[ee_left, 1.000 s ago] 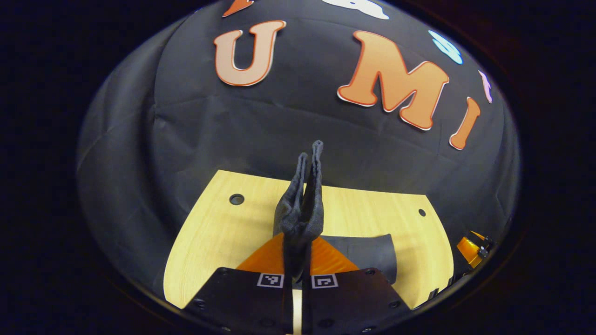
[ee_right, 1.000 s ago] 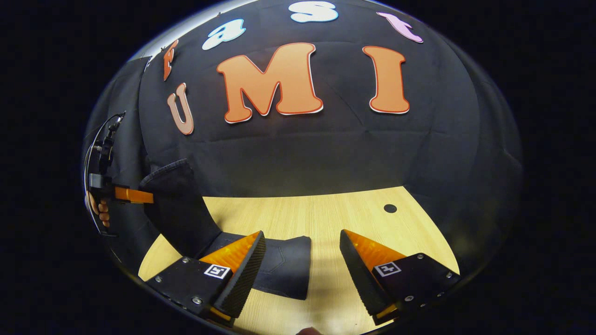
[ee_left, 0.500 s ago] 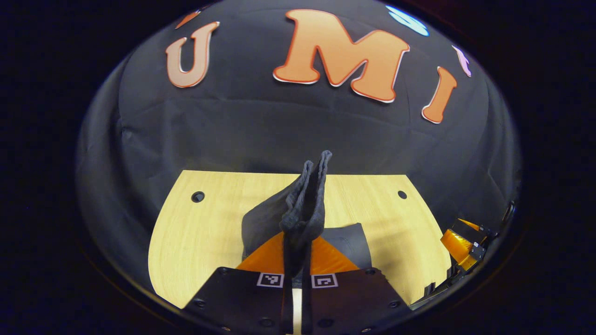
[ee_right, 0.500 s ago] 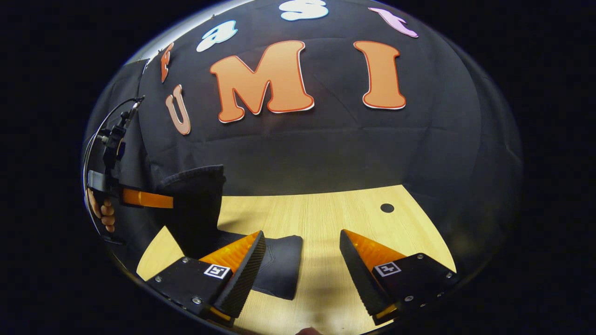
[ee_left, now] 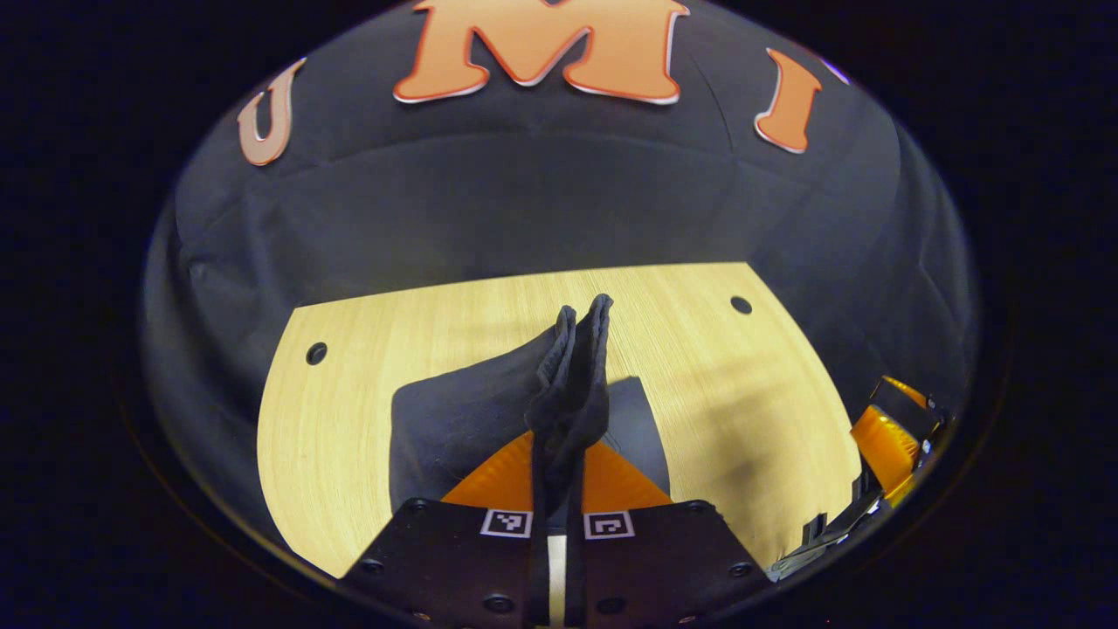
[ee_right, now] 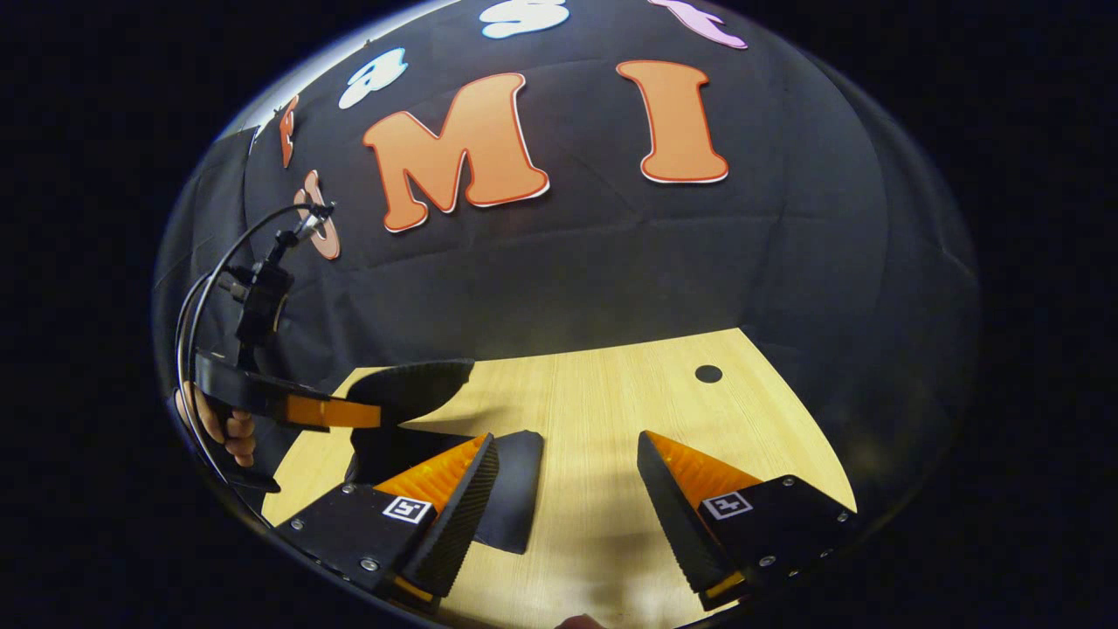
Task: Grasp the waist and the cuffs of the jeans and fold them to make the two legs overlap; first hold the waist and fold one-third of the jeans toward the cuffs, then hold the cuffs and fold the remaining one-third in the same direction to finish folding.
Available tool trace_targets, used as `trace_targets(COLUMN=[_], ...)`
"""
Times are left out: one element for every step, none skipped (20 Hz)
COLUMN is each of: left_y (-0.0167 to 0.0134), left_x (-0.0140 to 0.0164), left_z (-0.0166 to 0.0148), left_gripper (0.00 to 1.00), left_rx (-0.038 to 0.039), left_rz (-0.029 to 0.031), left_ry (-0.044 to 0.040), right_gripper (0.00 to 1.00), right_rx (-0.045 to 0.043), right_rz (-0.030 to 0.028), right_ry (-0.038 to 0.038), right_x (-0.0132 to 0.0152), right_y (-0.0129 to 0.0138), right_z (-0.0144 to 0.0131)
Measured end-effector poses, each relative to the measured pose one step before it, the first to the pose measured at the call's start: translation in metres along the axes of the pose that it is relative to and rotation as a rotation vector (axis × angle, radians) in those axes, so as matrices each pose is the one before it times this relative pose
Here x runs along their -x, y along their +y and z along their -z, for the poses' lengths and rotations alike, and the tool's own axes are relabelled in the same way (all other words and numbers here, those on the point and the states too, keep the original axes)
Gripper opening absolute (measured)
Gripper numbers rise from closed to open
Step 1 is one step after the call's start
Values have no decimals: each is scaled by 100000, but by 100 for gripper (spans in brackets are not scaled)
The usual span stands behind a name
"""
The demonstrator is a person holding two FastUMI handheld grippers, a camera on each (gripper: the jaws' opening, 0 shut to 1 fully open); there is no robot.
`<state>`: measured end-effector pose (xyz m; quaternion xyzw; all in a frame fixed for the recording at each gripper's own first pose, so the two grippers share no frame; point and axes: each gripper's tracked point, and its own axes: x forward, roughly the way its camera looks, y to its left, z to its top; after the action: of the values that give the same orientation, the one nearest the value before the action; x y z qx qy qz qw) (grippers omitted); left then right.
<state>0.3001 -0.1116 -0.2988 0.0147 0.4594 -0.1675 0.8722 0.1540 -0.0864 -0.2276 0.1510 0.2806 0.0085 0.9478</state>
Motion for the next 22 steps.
trace_targets(left_y=[-603,-716,-600,-773,-520,-426,-452,-466,-532,-581,-607,-684,-693,-766,-123,318,272,572,562,905,1053,1062], left_x=[-725,-587,-356,-533,-505,-482,-270,-173,-601,53,460,450,-331,1055,495,637,809,532,751,912,948,1501], left_z=[647,740,626,600,604,626,592,594,655,547,299,-23,-378,-589,-796,-456,-620,-696,-562,-957,-1066,-1294], left_gripper=[7,7,7,7,7,7,6,8,11,14,24,33,47,61,75,89,94,94,92,94,94,94], left_rx=[-2541,-2754,-2293,-2978,-2471,-2719,-2927,-2718,-2092,-570,869,1657,2279,2049,826,459,627,1659,1892,1783,860,717], left_rz=[-37,-466,-384,-219,-748,-689,-613,-107,558,1537,2367,3429,4828,3447,1212,85,63,-390,-206,-1686,-1992,-2458], left_ry=[1910,2012,1486,1516,1453,1270,1946,1264,1051,180,-124,-1081,-2279,-3263,-3793,-3244,-3648,-3620,-3839,-4708,-5449,-6053], right_gripper=[97,97,97,97,98,98,98,98,98,98,98,98,98,98,98,98,98,98,98,98,98,98], right_rx=[-771,-833,-822,-688,-477,-118,94,224,152,416,743,953,820,653,513,497,639,1128,1554,2109,2148,2282], right_rz=[321,889,209,639,143,113,396,-473,-54,-686,129,-403,-182,-578,-450,-313,-451,138,-430,-49,-387,157], right_ry=[220,436,178,449,333,135,52,-265,-122,-99,-113,-305,-177,-178,-429,-631,-825,-1443,-1915,-2412,-3054,-3389], right_x=[10,-131,65,-83,189,-111,-121,10,-40,48,-65,-10,-70,40,-36,150,100,45,327,253,216,353], right_y=[-443,-588,-359,-373,-431,-98,-94,270,159,417,31,348,417,454,492,260,435,404,547,550,606,357], right_z=[178,76,266,141,225,54,22,-128,-31,-44,7,-107,-134,-129,-231,-119,-250,-461,-561,-734,-916,-855])
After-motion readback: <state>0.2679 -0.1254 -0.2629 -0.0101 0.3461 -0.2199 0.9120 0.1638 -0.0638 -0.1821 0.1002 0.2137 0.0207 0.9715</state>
